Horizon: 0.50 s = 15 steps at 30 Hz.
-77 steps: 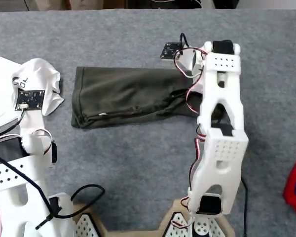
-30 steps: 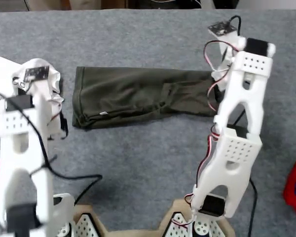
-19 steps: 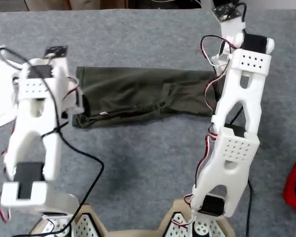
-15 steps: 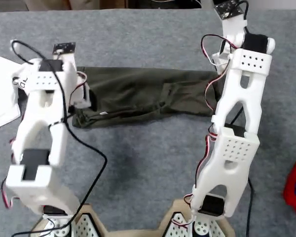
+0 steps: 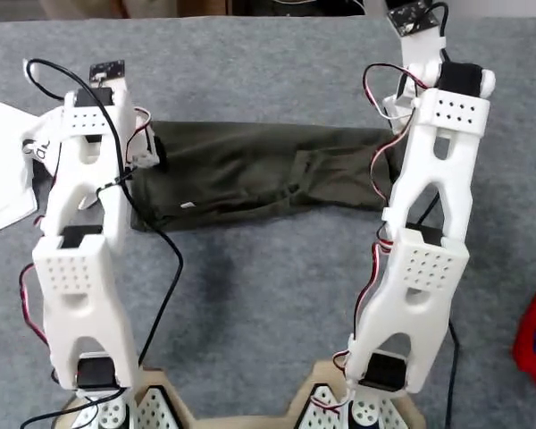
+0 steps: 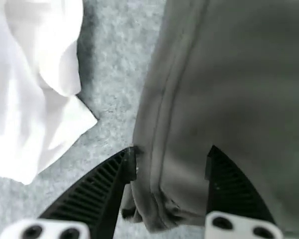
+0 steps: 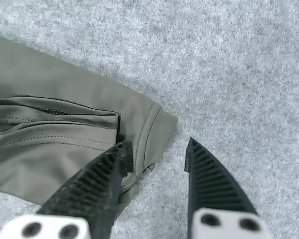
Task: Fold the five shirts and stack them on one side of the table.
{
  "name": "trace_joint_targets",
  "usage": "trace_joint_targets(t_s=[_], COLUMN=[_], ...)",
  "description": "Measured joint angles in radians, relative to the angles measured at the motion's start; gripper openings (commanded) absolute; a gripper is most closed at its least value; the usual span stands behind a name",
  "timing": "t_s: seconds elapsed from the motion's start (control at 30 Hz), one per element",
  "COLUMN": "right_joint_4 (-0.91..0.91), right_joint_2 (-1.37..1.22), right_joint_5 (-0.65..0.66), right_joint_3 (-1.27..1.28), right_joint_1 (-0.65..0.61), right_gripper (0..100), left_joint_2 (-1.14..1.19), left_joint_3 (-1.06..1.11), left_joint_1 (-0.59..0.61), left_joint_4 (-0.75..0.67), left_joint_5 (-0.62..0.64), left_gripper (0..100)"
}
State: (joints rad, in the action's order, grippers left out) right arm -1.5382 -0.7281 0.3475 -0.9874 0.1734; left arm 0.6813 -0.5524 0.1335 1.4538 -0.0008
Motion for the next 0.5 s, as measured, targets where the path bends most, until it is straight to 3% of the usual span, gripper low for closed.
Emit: trace_joint_targets(t_s=[0.33,0.5], right_joint_4=[0.000,0.000], right_joint_2=[0.000,0.000], right_joint_5=[0.000,0.000], right_joint_3=[0.000,0.000], right_joint_1=[0.000,0.000], right_gripper=[17.7,17.7], left_joint_2=[0.198,0.229], left_joint_3=[-0.155,-0.186], left_joint_1=[0.002,0.003], left_joint_4=[0.028,0.032], left_joint_5=[0.002,0.063], left_gripper=[23,19])
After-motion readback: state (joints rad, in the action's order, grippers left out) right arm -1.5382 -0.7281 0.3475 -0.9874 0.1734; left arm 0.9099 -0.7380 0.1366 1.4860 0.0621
